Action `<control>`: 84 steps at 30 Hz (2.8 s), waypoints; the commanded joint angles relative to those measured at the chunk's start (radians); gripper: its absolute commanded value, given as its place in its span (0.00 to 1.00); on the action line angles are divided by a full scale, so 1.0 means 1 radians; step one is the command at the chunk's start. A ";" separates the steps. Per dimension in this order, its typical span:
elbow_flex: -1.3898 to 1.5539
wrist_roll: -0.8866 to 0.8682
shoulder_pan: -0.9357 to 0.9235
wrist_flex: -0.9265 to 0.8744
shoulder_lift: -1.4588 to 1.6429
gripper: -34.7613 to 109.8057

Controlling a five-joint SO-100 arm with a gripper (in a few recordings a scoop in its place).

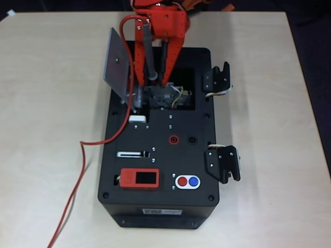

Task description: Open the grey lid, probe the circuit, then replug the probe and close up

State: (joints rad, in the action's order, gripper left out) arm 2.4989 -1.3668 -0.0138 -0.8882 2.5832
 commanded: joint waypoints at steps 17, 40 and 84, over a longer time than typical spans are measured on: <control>-0.061 0.035 -0.017 0.002 0.012 0.24; -0.172 0.041 0.049 0.308 -0.146 0.24; -0.367 -0.118 0.201 0.680 -0.637 0.24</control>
State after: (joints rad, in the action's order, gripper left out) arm 2.1200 -1.4588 0.1657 -0.2224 1.9282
